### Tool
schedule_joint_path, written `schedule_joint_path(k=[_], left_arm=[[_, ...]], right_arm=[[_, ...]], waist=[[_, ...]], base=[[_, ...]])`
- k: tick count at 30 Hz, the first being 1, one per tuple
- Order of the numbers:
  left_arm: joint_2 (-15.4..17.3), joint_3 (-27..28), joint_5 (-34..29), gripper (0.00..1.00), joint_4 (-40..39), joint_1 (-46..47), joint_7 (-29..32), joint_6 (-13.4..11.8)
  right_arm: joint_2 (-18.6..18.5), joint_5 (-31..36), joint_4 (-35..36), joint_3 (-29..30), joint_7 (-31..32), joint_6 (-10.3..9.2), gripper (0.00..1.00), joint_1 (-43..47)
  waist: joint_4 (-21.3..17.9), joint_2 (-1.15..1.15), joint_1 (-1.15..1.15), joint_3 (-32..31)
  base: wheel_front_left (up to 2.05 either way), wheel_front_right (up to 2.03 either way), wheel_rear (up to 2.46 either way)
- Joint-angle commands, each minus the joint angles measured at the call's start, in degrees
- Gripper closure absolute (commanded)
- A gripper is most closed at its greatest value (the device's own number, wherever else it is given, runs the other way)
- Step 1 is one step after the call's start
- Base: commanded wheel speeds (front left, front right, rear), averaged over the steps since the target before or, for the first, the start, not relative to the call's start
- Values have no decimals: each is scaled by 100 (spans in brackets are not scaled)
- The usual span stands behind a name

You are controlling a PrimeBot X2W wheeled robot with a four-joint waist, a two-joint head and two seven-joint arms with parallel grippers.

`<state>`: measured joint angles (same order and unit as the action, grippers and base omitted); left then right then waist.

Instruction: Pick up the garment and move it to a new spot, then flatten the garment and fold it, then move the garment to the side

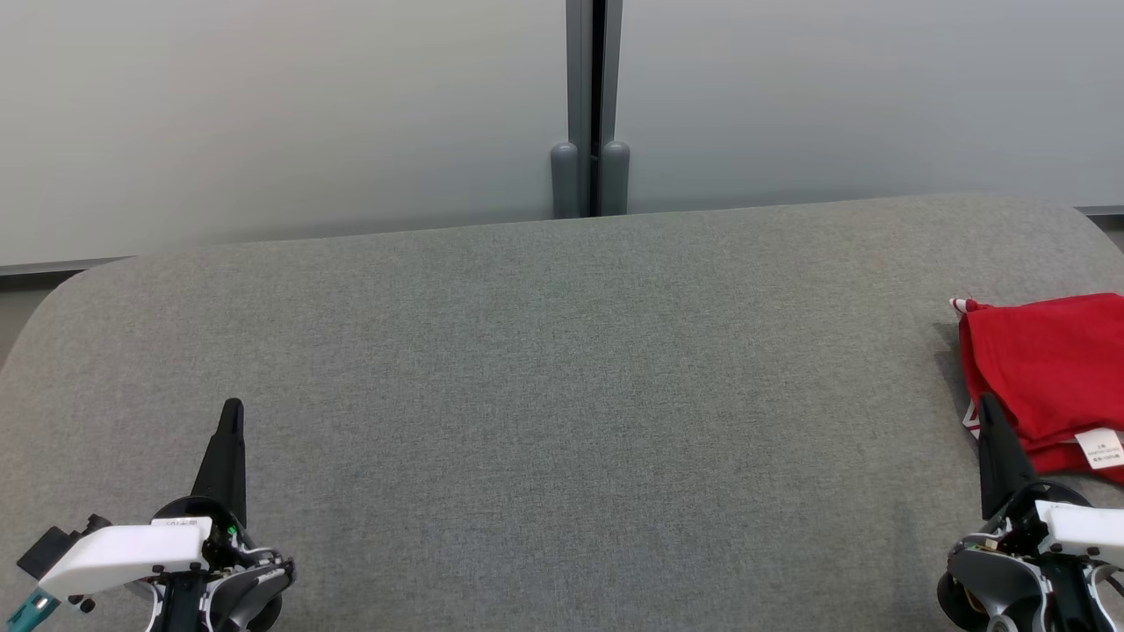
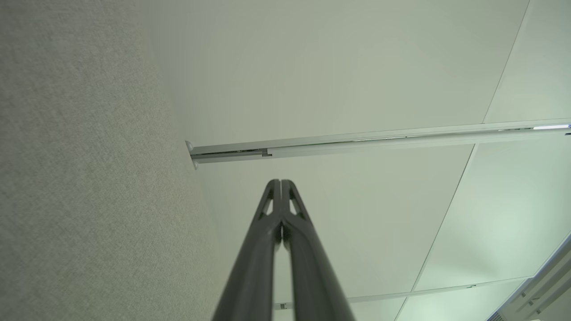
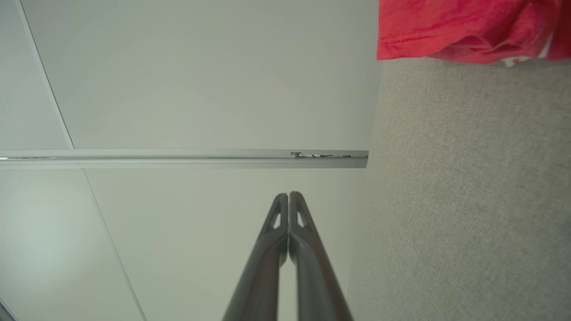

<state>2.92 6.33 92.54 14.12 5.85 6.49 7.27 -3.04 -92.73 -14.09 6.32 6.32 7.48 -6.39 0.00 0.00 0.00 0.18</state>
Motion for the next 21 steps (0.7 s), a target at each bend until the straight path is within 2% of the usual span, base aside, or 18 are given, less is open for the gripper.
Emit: schedule_joint_path(k=[1,21], left_arm=[[19,22,-3,100,-15,64,6,43],[15,29,-5,100,-15,65,12,43]], right_arm=[[-12,20,19,2,20,1,100,43],[-5,27,18,11,28,2,100,41]], waist=[[0,0,0,0],[0,0,0,0]], base=[[0,0,0],[0,0,0]])
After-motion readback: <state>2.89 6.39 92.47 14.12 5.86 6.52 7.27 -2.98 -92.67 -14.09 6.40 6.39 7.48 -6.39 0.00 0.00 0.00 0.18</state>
